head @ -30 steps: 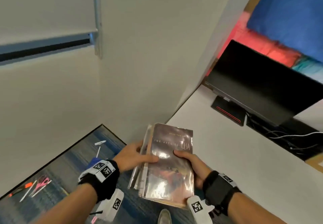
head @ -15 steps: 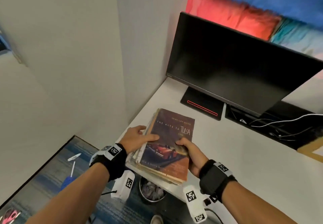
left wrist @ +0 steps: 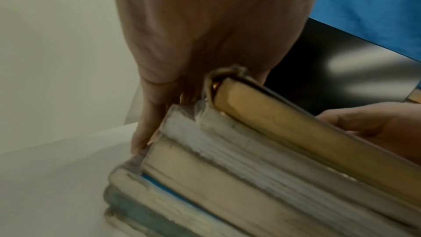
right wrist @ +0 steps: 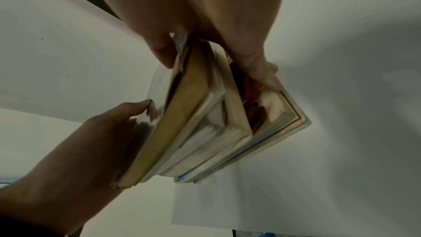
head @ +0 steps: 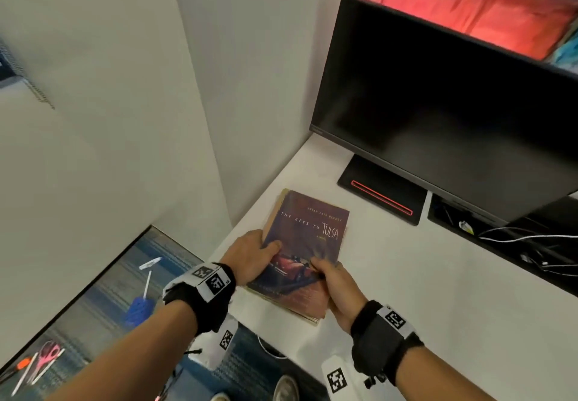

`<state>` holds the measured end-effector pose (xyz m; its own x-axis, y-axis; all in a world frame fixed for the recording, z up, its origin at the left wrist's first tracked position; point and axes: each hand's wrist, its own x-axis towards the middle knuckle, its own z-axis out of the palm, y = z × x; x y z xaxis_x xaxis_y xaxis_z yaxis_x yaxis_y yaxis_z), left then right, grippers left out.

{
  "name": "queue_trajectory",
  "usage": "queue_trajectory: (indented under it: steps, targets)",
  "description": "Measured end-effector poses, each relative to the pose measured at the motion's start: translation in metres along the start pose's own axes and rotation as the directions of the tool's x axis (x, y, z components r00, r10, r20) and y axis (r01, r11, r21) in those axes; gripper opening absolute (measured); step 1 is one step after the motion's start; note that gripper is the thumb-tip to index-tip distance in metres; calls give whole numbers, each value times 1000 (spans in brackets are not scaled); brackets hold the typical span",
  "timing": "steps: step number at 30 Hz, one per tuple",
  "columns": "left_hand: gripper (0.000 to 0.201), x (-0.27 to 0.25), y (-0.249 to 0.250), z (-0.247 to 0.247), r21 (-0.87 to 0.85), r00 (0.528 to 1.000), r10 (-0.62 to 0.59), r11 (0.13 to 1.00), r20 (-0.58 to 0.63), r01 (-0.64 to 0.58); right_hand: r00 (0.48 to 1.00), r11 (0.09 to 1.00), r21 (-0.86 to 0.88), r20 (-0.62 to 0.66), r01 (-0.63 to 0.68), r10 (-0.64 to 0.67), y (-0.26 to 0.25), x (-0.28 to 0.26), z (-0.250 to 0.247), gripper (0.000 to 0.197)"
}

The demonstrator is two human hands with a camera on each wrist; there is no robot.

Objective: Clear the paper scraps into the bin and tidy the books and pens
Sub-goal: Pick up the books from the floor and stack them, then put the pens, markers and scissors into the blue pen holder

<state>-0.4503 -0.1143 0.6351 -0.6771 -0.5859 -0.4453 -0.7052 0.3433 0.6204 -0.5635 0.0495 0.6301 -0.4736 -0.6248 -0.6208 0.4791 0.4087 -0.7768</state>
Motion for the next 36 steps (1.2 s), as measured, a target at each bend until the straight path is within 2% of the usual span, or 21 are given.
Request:
queue_trajectory:
  steps: [4,7,10,13,15,17,18,20,21,23,25,27,29,30,31,32,33,34,35,36]
  targets:
    - [53,12,3,-9,-87,1000,26,996,-18,-27,999,990,138,-39,6,-1,-8,6,10,31]
    - [54,20,3,-20,-139,994,-39,990,-98,26,997,979,203,-80,9,7,-20,17,19,30]
    - [67,23,2,-29,-88,937,-135,990,-322,112,994,974,227,-111,10,16,-30,32,29,21]
    - [76,14,-15,-37,-119,892,-190,981,-410,155,988,974,227,-150,-10,45,-37,46,46,27]
    - [87,6,-33,-41,-127,887,-243,970,-393,209,975,986,168,-215,-17,53,-40,62,53,44]
    - [87,0,-46,-40,-157,896,-289,956,-336,249,975,992,126,-215,-25,52,-42,78,55,61]
    - [85,0,-49,-38,-189,901,-300,950,-315,250,977,993,117,-206,-24,48,-46,81,56,57]
    - [84,6,-52,-36,-337,904,-329,913,-272,231,987,991,126,-146,-52,71,-58,75,60,27]
    - [81,9,-52,-35,-422,904,-347,879,-248,222,990,989,129,-119,-66,81,-61,72,60,21]
    - [73,13,-51,-35,-511,906,-366,832,-212,216,992,994,92,-104,-65,75,-62,71,59,24]
    - [69,14,-49,-36,-526,907,-362,825,-216,204,994,994,85,-84,-70,77,-63,69,56,28]
    - [74,8,-49,-40,-519,904,-352,835,-242,186,994,994,83,-73,-77,83,-65,58,54,28]
    - [81,-3,-54,-44,-529,899,-363,827,-247,188,990,999,44,-139,-18,24,-64,39,52,41]
    - [80,-10,-59,-47,-551,894,-378,811,-241,195,971,998,8,-233,57,-54,-62,30,52,50]
    - [75,-18,-65,-49,-578,890,-393,791,-231,200,919,984,-47,-354,170,-175,-58,21,53,51]
    - [68,-25,-75,-53,-598,889,-400,776,-223,199,830,937,-102,-440,333,-343,-55,10,56,44]
    - [60,-35,-87,-56,-608,892,-396,770,-219,194,730,857,-166,-461,487,-504,-51,-1,62,31]
    - [52,-47,-100,-59,-603,897,-389,774,-210,194,660,775,-221,-419,592,-624,-46,-10,71,21]
    - [47,-56,-116,-61,-592,899,-386,781,-207,199,628,712,-254,-341,655,-700,-42,-18,82,16]
    - [43,-67,-135,-63,-582,894,-397,784,-205,215,632,677,-268,-244,685,-736,-34,-23,94,17]
